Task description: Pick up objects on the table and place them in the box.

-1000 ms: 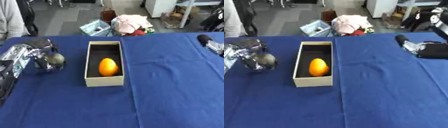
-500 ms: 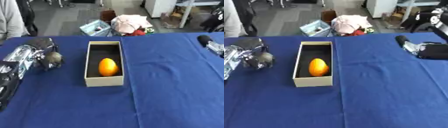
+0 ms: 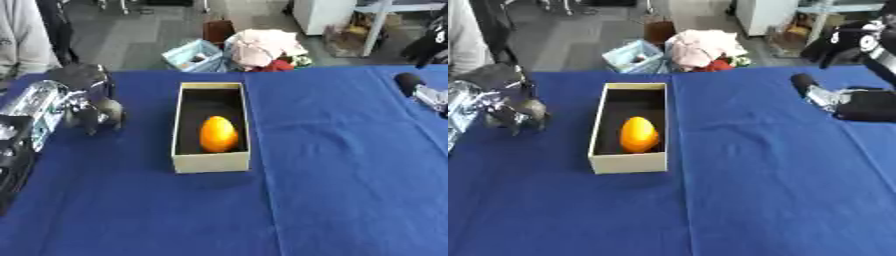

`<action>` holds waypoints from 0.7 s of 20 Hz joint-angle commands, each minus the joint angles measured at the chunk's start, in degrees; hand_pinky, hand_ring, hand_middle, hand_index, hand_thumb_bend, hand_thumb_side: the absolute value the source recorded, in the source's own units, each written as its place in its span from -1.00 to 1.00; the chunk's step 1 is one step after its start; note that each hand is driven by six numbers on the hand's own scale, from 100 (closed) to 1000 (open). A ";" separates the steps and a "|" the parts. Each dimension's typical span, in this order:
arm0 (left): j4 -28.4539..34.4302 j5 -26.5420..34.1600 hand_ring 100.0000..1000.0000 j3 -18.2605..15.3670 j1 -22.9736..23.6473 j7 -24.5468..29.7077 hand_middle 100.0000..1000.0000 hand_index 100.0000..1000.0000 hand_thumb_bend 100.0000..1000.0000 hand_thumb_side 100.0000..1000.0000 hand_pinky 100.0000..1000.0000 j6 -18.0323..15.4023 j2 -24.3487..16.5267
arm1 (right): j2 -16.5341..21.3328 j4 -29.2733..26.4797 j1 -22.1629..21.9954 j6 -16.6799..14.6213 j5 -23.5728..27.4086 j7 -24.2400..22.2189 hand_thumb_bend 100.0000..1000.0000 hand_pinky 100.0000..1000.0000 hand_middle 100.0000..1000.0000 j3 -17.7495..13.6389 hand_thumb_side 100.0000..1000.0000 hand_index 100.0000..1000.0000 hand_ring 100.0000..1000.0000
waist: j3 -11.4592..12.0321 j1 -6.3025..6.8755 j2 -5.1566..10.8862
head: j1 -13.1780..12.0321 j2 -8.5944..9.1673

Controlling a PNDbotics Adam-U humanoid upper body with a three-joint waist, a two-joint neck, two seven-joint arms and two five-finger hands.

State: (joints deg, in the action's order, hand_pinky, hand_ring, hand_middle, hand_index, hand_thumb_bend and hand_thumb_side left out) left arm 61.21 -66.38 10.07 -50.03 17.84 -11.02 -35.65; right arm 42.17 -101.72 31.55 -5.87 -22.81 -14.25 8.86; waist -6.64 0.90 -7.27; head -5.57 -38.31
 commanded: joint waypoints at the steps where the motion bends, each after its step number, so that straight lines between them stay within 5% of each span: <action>1: 4.24 0.89 -0.70 0.08 -2.43 1.22 -0.72 -0.32 -0.80 -0.94 -0.32 0.23 -2.63 | 1.92 -0.38 0.40 0.03 0.19 -0.02 -0.63 0.35 0.08 -0.62 0.28 0.41 0.08 | -0.01 0.09 1.17 | 0.23 -0.57; 7: 6.43 1.36 -0.64 1.32 -3.84 3.11 -0.67 -0.27 -0.65 -0.96 -0.28 -0.38 -1.81 | 1.76 0.03 0.42 -0.49 0.31 -0.32 -0.65 0.36 0.07 -0.47 0.29 0.41 0.08 | -0.43 0.37 1.52 | 0.47 -0.55; 11: 4.10 2.69 0.00 1.07 -2.52 6.18 -0.02 0.33 -0.17 -0.76 0.15 -0.13 -2.59 | 1.44 0.86 0.96 -0.97 0.40 -0.55 -0.67 0.36 0.07 -0.47 0.29 0.41 0.08 | -0.33 0.47 1.48 | 0.71 -0.38; 14: 1.83 1.92 0.22 -0.30 -1.78 8.87 0.28 0.52 0.02 -0.70 0.30 1.00 -3.23 | 1.06 1.79 1.47 -1.32 0.21 -0.78 -0.67 0.36 0.07 -0.38 0.30 0.41 0.08 | -0.20 0.48 1.46 | 0.80 -0.35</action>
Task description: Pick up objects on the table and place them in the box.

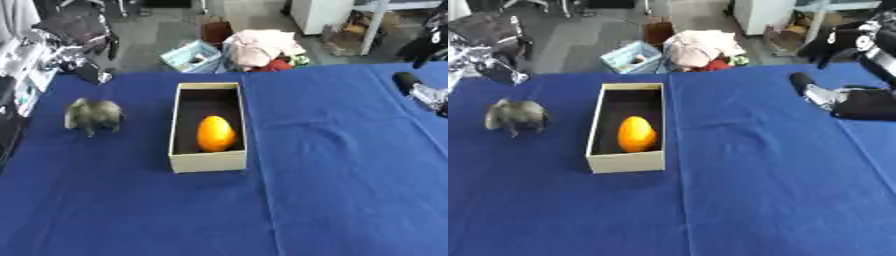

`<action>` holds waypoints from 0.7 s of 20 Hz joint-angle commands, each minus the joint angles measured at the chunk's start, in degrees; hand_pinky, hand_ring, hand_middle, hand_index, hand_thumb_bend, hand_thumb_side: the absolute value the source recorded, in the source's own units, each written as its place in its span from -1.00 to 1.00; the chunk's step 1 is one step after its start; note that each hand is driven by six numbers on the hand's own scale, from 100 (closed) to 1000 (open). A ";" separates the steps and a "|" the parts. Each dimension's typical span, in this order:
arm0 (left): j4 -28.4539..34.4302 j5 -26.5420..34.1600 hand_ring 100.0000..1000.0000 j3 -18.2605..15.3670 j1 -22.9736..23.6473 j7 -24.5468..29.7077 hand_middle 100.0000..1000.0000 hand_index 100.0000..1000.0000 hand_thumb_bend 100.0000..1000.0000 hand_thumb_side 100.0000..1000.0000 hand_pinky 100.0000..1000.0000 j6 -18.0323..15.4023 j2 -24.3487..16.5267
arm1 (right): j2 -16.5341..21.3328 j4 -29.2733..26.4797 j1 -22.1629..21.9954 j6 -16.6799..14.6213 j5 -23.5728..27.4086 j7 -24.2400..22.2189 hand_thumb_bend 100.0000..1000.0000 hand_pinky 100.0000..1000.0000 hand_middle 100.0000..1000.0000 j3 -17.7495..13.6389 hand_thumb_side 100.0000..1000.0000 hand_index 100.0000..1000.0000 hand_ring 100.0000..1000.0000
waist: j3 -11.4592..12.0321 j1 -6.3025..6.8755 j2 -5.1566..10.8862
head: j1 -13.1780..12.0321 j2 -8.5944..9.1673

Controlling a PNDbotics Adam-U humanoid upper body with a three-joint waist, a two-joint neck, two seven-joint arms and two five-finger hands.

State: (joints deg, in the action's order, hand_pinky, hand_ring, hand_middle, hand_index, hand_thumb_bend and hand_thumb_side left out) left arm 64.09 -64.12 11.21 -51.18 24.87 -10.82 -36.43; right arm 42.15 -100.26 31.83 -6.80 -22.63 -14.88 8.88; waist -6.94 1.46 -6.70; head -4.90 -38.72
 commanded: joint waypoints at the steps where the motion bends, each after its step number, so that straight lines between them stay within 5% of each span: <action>1: -2.01 -0.94 0.25 -2.01 -0.41 2.18 0.30 0.53 0.05 -0.69 0.32 1.49 -2.44 | 0.95 0.52 1.32 -0.50 0.00 -0.20 -0.67 0.36 0.07 -0.36 0.30 0.41 0.08 | 0.11 -0.11 0.86 | 0.15 0.08; 14: -15.79 -7.42 0.17 -5.91 0.72 -6.05 0.20 0.47 0.12 -0.75 0.26 5.84 1.82 | -0.16 1.05 2.45 -1.39 0.03 -0.88 -0.68 0.36 0.06 0.22 0.31 0.41 0.08 | -1.97 -0.70 -0.20 | -0.69 0.27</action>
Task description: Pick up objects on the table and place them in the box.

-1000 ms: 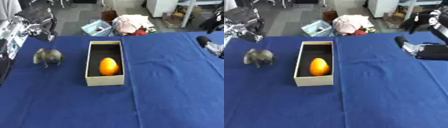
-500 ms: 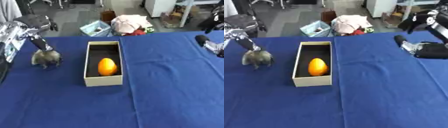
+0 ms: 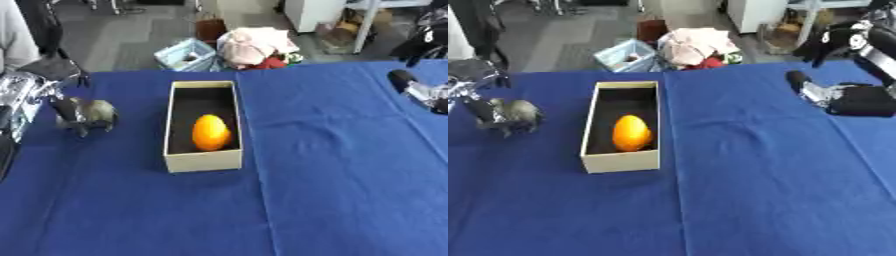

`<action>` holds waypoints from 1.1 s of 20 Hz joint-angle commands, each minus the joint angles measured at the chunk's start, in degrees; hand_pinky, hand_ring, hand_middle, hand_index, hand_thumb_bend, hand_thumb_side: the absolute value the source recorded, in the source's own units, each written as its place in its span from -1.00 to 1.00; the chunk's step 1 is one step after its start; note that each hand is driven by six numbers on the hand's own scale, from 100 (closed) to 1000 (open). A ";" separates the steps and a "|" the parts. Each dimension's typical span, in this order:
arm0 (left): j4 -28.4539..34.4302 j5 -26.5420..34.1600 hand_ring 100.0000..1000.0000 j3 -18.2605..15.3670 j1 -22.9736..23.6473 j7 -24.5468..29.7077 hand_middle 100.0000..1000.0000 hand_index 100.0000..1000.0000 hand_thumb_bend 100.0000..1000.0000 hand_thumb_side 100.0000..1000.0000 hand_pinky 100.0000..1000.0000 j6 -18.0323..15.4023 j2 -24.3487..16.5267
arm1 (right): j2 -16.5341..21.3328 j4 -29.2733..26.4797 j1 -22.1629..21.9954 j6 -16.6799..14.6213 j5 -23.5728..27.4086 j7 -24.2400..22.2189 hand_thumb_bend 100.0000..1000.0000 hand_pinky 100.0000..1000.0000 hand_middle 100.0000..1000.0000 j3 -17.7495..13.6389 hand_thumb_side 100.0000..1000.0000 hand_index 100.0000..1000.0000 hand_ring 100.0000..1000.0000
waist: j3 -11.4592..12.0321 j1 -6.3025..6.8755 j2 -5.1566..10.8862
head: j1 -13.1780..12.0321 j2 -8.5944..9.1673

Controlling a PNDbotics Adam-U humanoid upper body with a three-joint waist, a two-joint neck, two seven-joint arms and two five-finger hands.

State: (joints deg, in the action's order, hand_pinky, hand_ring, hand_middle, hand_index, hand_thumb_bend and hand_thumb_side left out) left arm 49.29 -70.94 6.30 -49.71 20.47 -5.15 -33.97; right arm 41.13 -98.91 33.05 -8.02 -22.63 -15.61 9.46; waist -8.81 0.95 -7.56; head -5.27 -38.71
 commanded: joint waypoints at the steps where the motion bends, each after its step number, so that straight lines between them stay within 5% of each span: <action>1: -1.53 -0.65 0.16 -1.06 -0.70 -1.98 0.18 0.47 0.10 -0.77 0.26 0.17 -0.41 | 0.81 -0.28 1.27 -0.18 0.03 -0.18 -0.68 0.36 0.06 -0.36 0.31 0.41 0.08 | -0.28 -0.21 0.54 | -0.41 0.27; 6: -3.10 -1.73 -0.03 -0.90 -0.40 -2.03 0.00 0.33 -0.12 -0.85 0.12 0.24 0.34 | 0.63 -0.18 1.21 -0.18 0.09 -0.20 -0.69 0.36 0.06 -0.45 0.31 0.41 0.08 | -0.77 -0.26 0.20 | -0.49 0.21; 9: -2.86 -2.49 -0.36 -0.87 -0.26 -2.95 -0.35 -0.01 -0.49 -0.86 -0.10 0.46 0.34 | 0.61 -0.10 1.19 -0.20 0.08 -0.21 -0.69 0.36 0.06 -0.49 0.31 0.41 0.08 | -0.75 -0.30 0.19 | -0.45 0.21; 22: 7.88 1.40 -0.51 2.18 -5.47 0.56 -0.51 -0.16 -0.49 -0.82 -0.17 -3.81 -1.31 | 1.09 0.50 0.81 -0.41 -0.02 -0.54 -0.64 0.36 0.06 -0.25 0.30 0.40 0.08 | 0.06 0.23 1.12 | -0.40 -0.37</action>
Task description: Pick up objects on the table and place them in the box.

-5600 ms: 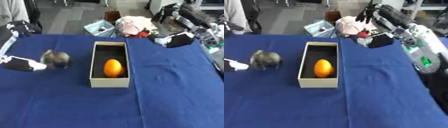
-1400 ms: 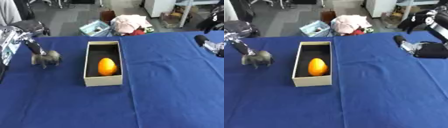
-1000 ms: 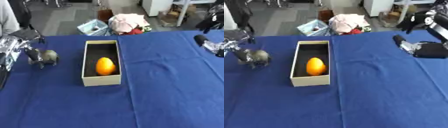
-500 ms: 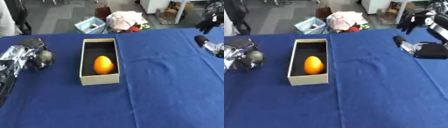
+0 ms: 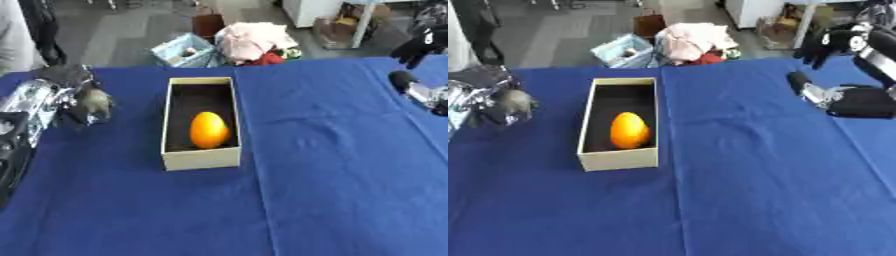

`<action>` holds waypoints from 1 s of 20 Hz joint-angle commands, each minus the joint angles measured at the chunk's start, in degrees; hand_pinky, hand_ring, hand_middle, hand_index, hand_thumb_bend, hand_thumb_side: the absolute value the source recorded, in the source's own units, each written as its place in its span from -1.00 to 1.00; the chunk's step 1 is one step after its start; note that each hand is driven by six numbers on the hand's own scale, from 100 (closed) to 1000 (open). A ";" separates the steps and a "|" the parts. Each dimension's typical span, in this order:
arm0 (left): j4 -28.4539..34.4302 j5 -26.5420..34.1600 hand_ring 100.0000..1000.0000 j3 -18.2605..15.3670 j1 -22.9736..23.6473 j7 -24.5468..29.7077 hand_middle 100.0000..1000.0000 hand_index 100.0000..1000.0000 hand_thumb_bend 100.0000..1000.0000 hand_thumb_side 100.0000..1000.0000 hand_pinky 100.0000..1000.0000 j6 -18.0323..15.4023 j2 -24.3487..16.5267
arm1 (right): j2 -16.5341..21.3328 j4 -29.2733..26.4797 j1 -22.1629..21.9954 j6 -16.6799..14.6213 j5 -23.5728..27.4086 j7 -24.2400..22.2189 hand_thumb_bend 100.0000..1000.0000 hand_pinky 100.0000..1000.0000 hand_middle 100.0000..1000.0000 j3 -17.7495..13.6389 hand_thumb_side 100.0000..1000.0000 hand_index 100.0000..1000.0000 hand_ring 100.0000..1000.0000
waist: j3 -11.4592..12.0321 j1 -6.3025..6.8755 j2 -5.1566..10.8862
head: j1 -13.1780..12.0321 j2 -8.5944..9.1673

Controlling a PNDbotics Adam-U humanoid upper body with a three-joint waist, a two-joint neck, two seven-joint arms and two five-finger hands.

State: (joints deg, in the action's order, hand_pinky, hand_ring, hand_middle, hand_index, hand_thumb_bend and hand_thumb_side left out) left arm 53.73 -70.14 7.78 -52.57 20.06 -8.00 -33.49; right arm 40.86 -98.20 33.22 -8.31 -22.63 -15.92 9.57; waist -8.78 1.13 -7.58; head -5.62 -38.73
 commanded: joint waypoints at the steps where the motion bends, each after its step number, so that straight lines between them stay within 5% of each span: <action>1: 4.19 0.64 -0.50 1.13 -3.26 1.24 -0.51 -0.15 -0.45 -0.83 -0.17 -1.30 -1.33 | 1.32 -0.20 0.66 -0.19 0.03 -0.36 -0.64 0.36 0.05 -0.27 0.30 0.40 0.07 | 0.02 0.09 1.24 | -0.11 -0.40; 8: 6.68 -1.07 -0.48 4.40 -6.97 0.84 -0.48 -0.14 -0.44 -0.84 -0.16 -3.61 5.00 | 0.32 -0.39 1.88 -1.01 0.51 -2.55 -0.65 0.36 0.05 1.67 0.31 0.40 0.08 | -1.74 0.30 1.29 | -1.14 -0.43; 20: 2.74 -6.40 -0.45 6.46 -6.82 -1.21 -0.46 -0.10 -0.42 -0.86 -0.14 -5.91 12.99 | -1.10 -0.56 3.14 -1.42 1.39 -4.38 -0.66 0.36 0.05 2.77 0.31 0.39 0.07 | -4.39 0.30 0.55 | -2.44 0.28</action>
State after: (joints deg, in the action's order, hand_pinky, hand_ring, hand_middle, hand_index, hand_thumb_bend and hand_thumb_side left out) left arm 56.15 -75.91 14.31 -58.07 19.13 -13.63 -20.10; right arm 39.05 -98.17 35.29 -9.62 -21.88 -20.11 12.76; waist -13.12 1.67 -7.82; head -7.89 -38.71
